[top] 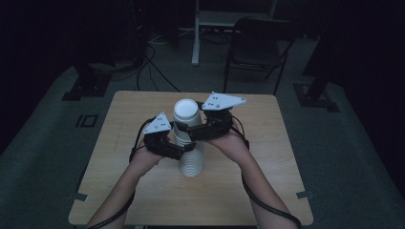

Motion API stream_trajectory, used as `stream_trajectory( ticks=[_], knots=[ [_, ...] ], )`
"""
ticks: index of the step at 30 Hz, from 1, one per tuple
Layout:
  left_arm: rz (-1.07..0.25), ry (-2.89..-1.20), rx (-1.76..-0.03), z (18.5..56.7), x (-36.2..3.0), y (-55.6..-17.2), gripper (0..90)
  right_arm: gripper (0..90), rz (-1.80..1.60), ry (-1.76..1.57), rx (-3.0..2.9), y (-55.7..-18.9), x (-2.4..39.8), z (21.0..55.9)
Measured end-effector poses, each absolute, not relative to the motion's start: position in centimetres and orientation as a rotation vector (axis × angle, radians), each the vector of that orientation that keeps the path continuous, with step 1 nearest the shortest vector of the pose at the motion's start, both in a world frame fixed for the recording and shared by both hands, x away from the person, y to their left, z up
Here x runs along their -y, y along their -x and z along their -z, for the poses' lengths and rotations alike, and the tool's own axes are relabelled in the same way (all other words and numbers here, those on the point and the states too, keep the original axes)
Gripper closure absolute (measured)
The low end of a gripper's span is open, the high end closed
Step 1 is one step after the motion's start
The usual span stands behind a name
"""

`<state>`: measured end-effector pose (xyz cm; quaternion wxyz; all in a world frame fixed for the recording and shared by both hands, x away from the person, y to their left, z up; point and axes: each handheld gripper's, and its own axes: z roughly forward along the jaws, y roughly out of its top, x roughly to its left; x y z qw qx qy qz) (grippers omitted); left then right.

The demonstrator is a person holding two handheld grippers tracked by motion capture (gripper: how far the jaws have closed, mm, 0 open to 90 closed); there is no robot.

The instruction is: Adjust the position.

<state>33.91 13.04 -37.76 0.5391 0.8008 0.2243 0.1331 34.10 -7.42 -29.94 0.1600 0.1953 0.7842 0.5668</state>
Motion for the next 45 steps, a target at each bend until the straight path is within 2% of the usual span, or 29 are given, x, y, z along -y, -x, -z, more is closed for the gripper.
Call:
stream_trajectory(
  ticks=[11, 25, 45],
  knots=[
    [-0.315, -1.903, -0.536, 37.8, -13.0, -33.9, 6.1, 20.5, -1.600, -0.576, -2.197, -33.6, 7.1, 29.5],
    [-0.314, -1.904, -0.537, 37.8, -13.0, -33.9, 6.1, 20.6, -1.648, -0.541, -2.148, -32.8, 7.1, 26.7],
    [-0.310, -1.908, -0.534, 37.7, -13.1, -33.9, 6.0, 20.6, -1.719, -0.553, -2.050, -32.1, 9.1, 23.3]
  ],
)
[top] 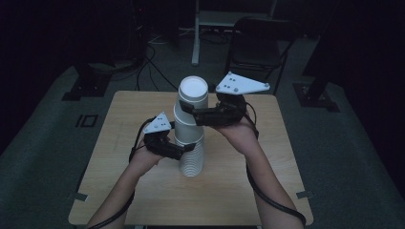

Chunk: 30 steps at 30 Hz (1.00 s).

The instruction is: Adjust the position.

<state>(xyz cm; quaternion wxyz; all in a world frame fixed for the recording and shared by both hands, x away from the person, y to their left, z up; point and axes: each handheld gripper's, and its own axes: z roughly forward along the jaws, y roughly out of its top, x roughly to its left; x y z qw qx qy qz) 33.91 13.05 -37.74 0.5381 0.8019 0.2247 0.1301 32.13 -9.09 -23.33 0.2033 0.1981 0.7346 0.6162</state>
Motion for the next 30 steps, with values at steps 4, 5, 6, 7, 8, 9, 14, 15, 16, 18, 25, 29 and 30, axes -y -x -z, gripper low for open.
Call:
stream_trajectory(
  ticks=[4, 5, 6, 7, 8, 9, 14, 15, 16, 18, 25, 29, 30],
  knots=[
    [-0.309, -1.909, -0.535, 37.7, -13.1, -33.9, 6.0, 20.6, -1.709, -0.571, -2.032, -32.0, 10.1, 23.0],
    [-0.310, -1.909, -0.534, 37.7, -13.1, -33.9, 6.0, 20.6, -1.708, -0.580, -2.019, -32.0, 10.4, 22.9],
    [-0.309, -1.909, -0.534, 37.7, -13.1, -33.9, 6.0, 20.6, -1.710, -0.584, -2.019, -32.0, 10.6, 22.9],
    [-0.309, -1.909, -0.534, 37.7, -13.1, -33.9, 6.0, 20.6, -1.712, -0.587, -2.017, -31.9, 10.9, 22.9],
    [-0.309, -1.908, -0.534, 37.7, -13.1, -33.9, 6.0, 20.6, -1.707, -0.592, -2.013, -31.8, 11.1, 22.9],
    [-0.309, -1.909, -0.534, 37.7, -13.1, -33.9, 6.0, 20.6, -1.702, -0.593, -2.011, -31.8, 11.3, 22.9],
    [-0.308, -1.910, -0.535, 37.7, -13.1, -33.9, 6.0, 20.6, -1.674, -0.601, -2.000, -31.4, 12.7, 23.0],
    [-0.309, -1.910, -0.535, 37.7, -13.1, -33.9, 6.0, 20.6, -1.668, -0.607, -1.990, -31.3, 13.0, 23.0],
    [-0.307, -1.910, -0.536, 37.7, -13.1, -33.9, 6.0, 20.6, -1.668, -0.612, -1.989, -31.3, 13.4, 23.0],
    [-0.307, -1.911, -0.536, 37.7, -13.1, -33.9, 6.0, 20.6, -1.662, -0.620, -1.978, -31.1, 14.0, 23.1],
    [-0.307, -1.904, -0.536, 37.8, -13.1, -33.9, 5.9, 20.6, -1.634, -0.654, -1.976, -30.7, 15.8, 24.2],
    [-0.313, -1.889, -0.540, 38.0, -13.1, -33.8, 5.6, 20.6, -1.611, -0.672, -1.982, -30.5, 16.6, 25.4],
    [-0.312, -1.888, -0.540, 38.0, -13.1, -33.8, 5.6, 20.6, -1.604, -0.675, -1.990, -30.5, 16.8, 25.8]
  ],
)
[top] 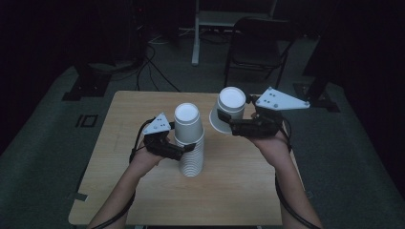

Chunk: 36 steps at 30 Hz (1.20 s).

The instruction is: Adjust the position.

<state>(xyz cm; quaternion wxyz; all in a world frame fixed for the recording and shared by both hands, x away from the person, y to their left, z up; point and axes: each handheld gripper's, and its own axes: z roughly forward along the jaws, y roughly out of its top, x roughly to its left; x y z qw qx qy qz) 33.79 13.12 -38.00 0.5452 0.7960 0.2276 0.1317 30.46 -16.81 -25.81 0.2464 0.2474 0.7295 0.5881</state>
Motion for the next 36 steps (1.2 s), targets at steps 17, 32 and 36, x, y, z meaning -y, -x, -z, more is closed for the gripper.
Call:
stream_trajectory(
  ticks=[17, 32, 36],
  knots=[
    [-0.331, -1.834, -0.568, 37.8, -14.9, -32.4, 0.4, 20.6, -1.563, -0.800, -2.017, -30.4, 19.6, 31.0],
    [-0.334, -1.810, -0.587, 39.5, -16.8, -27.0, 0.5, 20.6, -1.527, -0.870, -2.029, -29.9, 21.5, 34.1],
    [-0.303, -1.838, -0.559, 39.8, -15.8, -26.0, 0.5, 20.6, -1.525, -0.884, -2.035, -29.6, 21.9, 34.5]
  ],
)
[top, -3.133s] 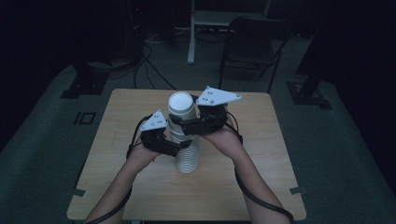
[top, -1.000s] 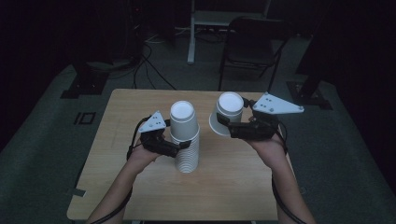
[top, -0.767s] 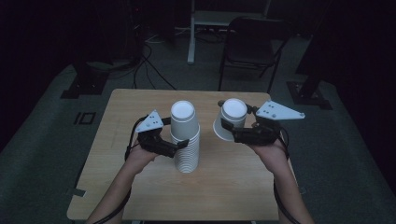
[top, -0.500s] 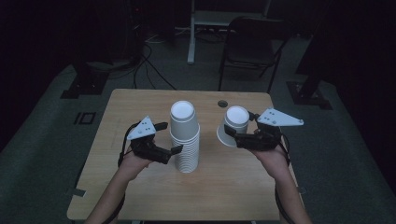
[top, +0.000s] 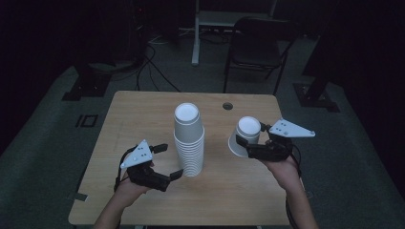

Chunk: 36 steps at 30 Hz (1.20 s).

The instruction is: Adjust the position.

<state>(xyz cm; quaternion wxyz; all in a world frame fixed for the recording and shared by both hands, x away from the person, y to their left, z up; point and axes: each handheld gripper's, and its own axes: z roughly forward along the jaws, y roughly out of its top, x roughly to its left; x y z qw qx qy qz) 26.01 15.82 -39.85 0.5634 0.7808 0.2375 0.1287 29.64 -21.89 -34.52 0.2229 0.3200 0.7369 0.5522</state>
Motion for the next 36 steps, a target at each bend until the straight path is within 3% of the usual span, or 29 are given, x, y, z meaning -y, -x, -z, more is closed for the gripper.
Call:
stream_trajectory(
  ticks=[25, 36],
  knots=[
    [-0.127, -1.932, -0.333, 40.4, -5.1, -25.6, 4.3, 20.5, -1.538, -0.900, -2.030, -28.6, 23.2, 34.8],
    [-0.034, -1.893, -0.351, 41.2, -1.6, -26.8, 5.8, 20.5, -1.555, -0.857, -2.014, -27.6, 23.1, 33.2]
  ],
)
